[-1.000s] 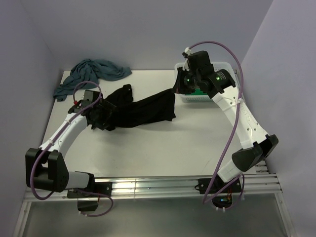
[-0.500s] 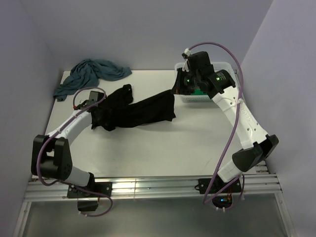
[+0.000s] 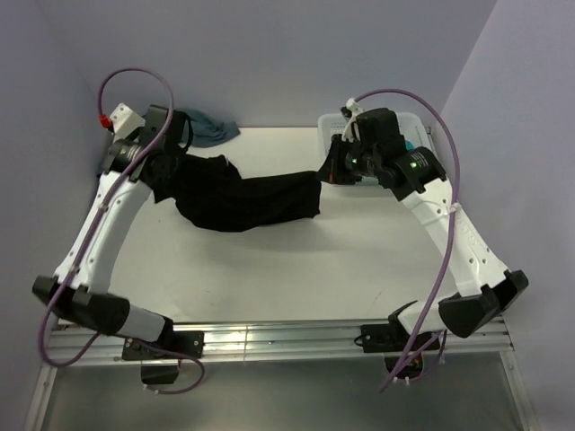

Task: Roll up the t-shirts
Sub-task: Flatten the tshirt

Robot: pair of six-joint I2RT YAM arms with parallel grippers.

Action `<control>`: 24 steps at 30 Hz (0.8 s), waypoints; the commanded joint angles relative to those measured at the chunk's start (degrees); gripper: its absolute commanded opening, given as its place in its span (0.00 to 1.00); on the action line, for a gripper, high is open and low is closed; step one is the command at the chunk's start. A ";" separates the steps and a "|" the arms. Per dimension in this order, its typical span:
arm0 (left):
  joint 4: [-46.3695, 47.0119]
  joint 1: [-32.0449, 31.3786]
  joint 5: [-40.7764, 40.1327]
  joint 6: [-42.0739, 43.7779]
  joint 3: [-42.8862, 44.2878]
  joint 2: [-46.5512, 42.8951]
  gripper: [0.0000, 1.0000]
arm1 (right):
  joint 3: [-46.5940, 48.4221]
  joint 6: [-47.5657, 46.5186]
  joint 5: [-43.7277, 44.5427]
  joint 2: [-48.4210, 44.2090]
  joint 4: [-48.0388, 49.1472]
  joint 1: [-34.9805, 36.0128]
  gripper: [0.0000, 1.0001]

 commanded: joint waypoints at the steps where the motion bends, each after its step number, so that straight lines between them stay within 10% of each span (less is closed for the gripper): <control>1: -0.42 -3.07 -2.28 8.92 -1.90 -6.43 0.00 | 1.34 -0.65 3.16 -3.59 4.62 -0.48 0.00; 9: -5.29 -3.16 6.52 16.55 16.35 18.66 0.05 | 8.20 1.19 5.19 2.91 1.45 -8.03 0.00; 13: -7.42 -2.02 9.58 17.37 11.82 24.68 0.44 | 4.96 1.63 4.75 3.79 2.68 -9.71 0.00; 20: 17.52 4.92 30.06 18.16 -13.59 7.14 0.99 | -0.58 1.63 6.68 3.45 4.88 -9.97 0.00; 24: 24.22 7.91 35.26 15.53 -22.39 -5.51 0.99 | -3.40 1.72 6.85 3.44 5.49 -10.24 0.00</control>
